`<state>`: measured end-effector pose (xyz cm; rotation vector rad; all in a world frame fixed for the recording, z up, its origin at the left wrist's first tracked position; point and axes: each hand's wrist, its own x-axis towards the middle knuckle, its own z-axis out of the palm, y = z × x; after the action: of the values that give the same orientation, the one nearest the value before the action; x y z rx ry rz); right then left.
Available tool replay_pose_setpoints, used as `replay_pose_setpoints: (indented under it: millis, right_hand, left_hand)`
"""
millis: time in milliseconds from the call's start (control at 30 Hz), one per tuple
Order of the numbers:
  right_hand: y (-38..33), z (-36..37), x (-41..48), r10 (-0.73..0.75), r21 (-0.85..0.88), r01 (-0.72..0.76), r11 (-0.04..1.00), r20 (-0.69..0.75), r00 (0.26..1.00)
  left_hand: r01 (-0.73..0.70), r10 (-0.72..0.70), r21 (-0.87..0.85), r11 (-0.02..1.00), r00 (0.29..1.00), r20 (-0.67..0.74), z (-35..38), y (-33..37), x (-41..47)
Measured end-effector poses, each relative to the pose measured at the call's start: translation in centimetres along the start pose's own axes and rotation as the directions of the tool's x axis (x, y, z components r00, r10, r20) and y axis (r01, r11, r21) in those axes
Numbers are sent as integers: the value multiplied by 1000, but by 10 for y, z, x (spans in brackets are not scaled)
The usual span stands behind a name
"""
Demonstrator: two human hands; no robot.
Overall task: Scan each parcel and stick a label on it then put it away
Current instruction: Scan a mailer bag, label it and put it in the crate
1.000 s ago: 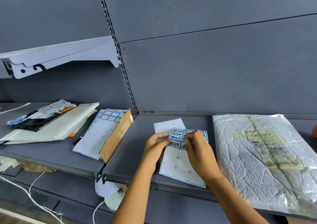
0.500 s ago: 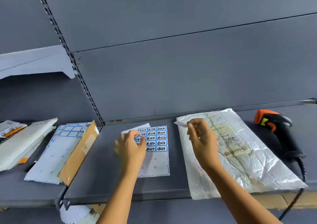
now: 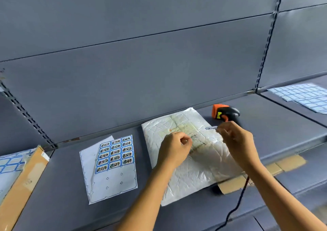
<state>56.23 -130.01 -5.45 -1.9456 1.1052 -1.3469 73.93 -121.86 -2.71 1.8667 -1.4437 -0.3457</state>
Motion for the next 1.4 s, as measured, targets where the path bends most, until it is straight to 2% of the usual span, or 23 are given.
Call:
replay_pose_setpoints:
  millis: [67,167,300,467,600,833,1200,1300,1400]
  right_hand:
    - [6,-15,2,-10,-112,13,994,25,1000]
    - [10,-29,4,-95,-262,110,959,72,993]
    - [20,-32,7,-134,-351,175,920,138,981]
    - [23,-27,10,-273,-494,317,810,161,948]
    - [27,-28,11,-326,-529,381,758,199,924]
    - [39,-28,10,-350,-538,397,744,192,917]
    - [32,-30,10,-282,-557,384,736,263,923]
    - [15,-30,10,-111,-644,252,722,253,961]
    - [-4,-25,1,47,-680,172,713,291,955]
  left_hand:
    - [-31,30,24,999,999,40,12,11,4]
    - [-90,84,66,994,993,87,27,21,7]
    - [-161,148,143,977,984,98,41,26,5]
    - [-254,238,248,935,967,93,52,19,0]
    - [-329,317,365,871,944,96,61,11,-3]
    - [-352,282,507,787,936,212,64,14,3]
    - [-348,160,606,716,926,342,63,21,11]
    - [-361,187,607,708,924,332,65,22,10]
    - [-358,233,605,712,932,277,68,18,10]
